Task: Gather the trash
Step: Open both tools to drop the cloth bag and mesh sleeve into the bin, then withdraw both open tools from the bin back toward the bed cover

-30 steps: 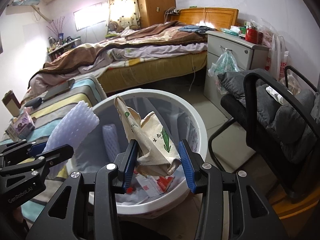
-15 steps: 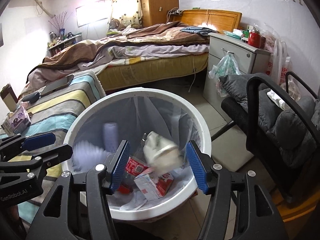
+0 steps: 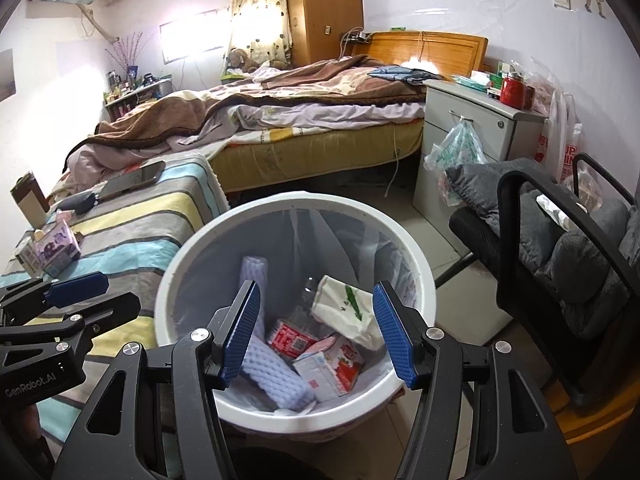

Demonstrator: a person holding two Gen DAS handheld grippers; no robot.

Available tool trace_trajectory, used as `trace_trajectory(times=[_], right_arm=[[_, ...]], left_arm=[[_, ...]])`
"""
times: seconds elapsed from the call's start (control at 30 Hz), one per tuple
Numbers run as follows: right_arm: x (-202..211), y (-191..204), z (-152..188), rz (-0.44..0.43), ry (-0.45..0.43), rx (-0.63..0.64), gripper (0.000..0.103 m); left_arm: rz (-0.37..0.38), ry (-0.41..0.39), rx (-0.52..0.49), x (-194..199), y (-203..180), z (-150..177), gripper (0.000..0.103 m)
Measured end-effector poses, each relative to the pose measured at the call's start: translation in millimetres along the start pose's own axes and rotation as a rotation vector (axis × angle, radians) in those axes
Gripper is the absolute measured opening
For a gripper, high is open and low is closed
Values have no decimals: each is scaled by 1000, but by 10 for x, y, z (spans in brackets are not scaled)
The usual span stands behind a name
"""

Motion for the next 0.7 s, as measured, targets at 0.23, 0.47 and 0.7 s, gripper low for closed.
trace_trajectory(times=[0.23, 0.47, 0.7], right_arm=[[53, 189, -34, -30, -25, 16, 60], [78, 470, -59, -77, -40, 35, 61], [86, 790, -65, -147, -50, 63, 61]], left_arm=[[-56, -52, 32, 285, 294, 42, 52], [-122, -86, 83, 536, 682, 108, 54], [-174, -116, 146, 796, 1093, 193, 55]])
Point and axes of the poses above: each gripper's, at about its wrist camera, not at the fingertips, and x roughly against the way its jaws point, y to its left, z to its underside, the point moved 4 cm from there along -x, roughly the way its jaws point, and after that the axes turned 4 degrees about -y, right-handed, at the moved point
